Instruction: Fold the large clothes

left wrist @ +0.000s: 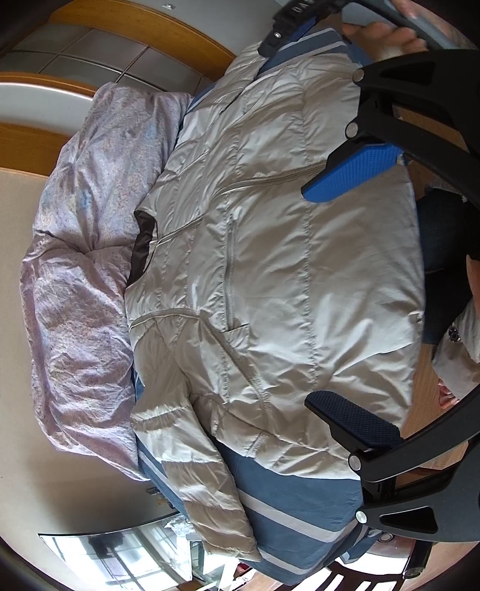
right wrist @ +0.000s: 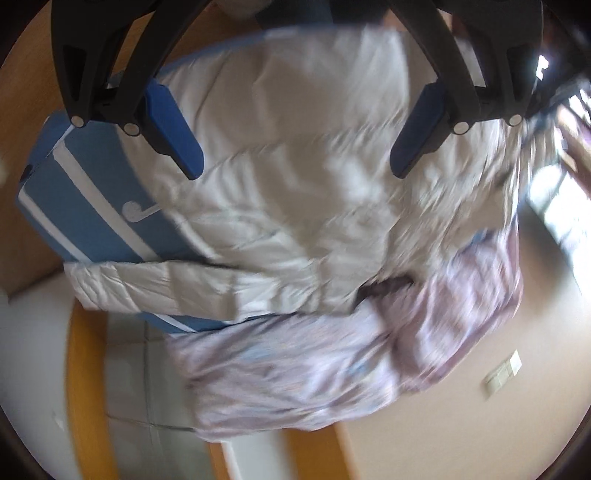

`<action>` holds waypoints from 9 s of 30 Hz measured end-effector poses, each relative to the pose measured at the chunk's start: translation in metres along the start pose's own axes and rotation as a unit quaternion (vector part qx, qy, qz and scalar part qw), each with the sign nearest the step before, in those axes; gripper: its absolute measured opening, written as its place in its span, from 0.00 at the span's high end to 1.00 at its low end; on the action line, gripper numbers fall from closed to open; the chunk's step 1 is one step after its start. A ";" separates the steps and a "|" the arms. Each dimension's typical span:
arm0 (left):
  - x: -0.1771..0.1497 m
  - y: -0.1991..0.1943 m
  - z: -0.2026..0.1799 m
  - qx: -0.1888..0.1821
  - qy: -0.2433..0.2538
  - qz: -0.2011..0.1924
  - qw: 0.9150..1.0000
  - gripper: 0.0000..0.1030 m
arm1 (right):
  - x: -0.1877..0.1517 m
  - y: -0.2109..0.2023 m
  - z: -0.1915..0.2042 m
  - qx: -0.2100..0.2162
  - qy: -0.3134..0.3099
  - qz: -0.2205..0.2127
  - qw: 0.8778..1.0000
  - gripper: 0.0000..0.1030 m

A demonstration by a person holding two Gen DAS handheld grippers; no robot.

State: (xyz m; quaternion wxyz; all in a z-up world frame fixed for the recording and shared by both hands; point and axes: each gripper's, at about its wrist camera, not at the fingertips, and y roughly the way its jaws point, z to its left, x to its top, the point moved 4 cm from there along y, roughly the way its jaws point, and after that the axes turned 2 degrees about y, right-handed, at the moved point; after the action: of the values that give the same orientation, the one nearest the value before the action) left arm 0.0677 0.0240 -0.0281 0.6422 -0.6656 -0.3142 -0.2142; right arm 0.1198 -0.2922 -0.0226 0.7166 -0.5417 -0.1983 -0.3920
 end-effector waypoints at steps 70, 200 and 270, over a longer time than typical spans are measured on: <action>0.140 0.148 0.076 -0.148 -0.086 0.059 0.983 0.01 | 0.143 0.176 0.101 0.033 -0.123 -0.015 0.992 0.96; 0.165 0.152 -0.044 -0.290 -0.097 0.072 0.949 0.96 | 0.100 0.147 0.082 0.124 -0.085 0.077 0.986 0.39; 0.031 0.073 0.234 -0.093 -0.113 0.067 0.987 0.10 | 0.063 0.098 -0.084 0.118 0.052 0.205 0.970 0.19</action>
State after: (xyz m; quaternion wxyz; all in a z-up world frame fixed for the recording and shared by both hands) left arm 0.1131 0.2614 -0.0792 0.5510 -0.7617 -0.3183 -0.1223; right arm 0.2230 -0.3819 -0.0664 0.8498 -0.4613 -0.0906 -0.2385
